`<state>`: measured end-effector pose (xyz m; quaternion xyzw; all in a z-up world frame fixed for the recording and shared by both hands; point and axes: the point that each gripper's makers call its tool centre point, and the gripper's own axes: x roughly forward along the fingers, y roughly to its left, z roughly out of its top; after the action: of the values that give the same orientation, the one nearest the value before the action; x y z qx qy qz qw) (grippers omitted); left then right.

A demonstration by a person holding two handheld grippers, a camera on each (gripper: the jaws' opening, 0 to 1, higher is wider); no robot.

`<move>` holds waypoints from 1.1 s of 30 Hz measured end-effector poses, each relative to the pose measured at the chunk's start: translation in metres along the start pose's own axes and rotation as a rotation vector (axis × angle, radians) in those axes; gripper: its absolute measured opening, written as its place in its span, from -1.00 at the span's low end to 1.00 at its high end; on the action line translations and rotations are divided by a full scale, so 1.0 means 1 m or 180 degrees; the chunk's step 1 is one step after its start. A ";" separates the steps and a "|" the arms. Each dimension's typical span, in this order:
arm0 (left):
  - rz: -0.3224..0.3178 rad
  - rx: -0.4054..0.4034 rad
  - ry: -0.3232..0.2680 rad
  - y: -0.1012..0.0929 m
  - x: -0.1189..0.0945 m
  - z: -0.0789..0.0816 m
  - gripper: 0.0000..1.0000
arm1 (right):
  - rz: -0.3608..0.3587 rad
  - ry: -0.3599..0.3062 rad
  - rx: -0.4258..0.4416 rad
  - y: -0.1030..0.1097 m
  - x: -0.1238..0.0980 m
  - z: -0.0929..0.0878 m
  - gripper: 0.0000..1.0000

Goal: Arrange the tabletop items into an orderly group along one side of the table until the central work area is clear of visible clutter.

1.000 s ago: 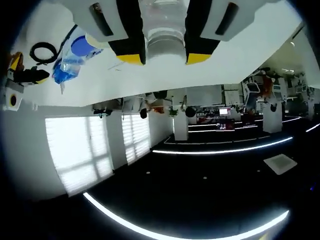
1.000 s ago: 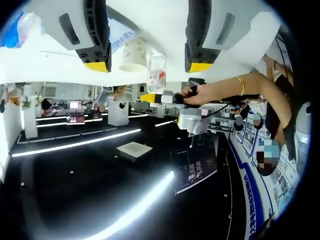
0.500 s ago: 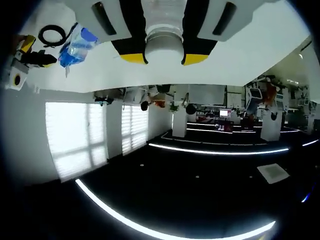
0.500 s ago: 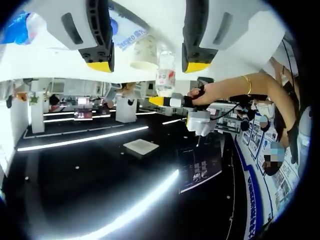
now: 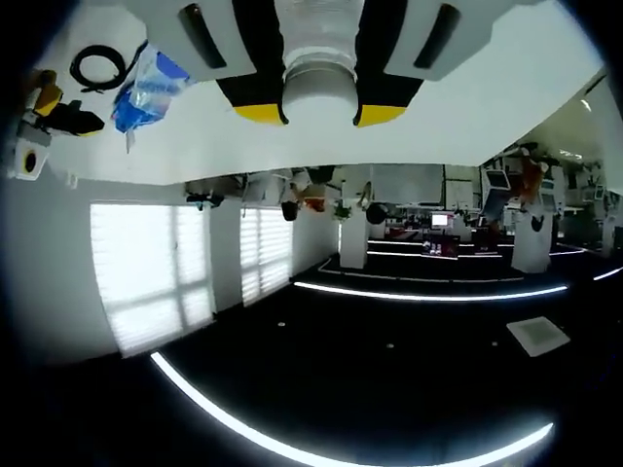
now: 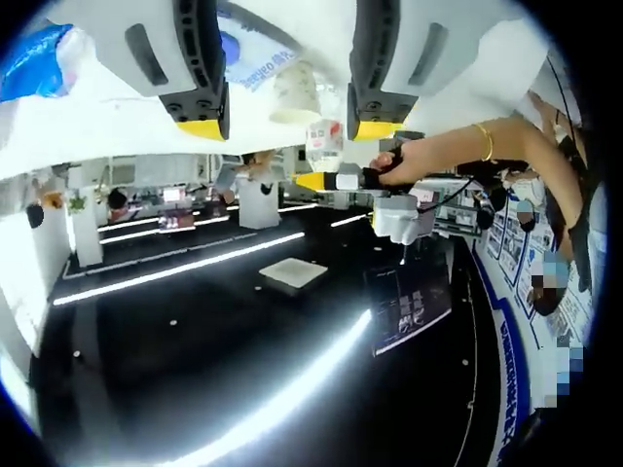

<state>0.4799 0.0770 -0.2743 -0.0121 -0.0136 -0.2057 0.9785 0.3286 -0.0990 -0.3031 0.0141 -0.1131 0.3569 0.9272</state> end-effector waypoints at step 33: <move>0.0070 0.0819 -0.0519 0.014 -0.050 0.012 0.06 | 0.0004 0.0214 0.0075 0.000 0.003 -0.018 -0.04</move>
<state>0.4399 0.1104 -0.2641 0.0966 -0.1191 -0.1899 0.9698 0.3338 -0.0952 -0.3202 0.0129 -0.0777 0.3591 0.9300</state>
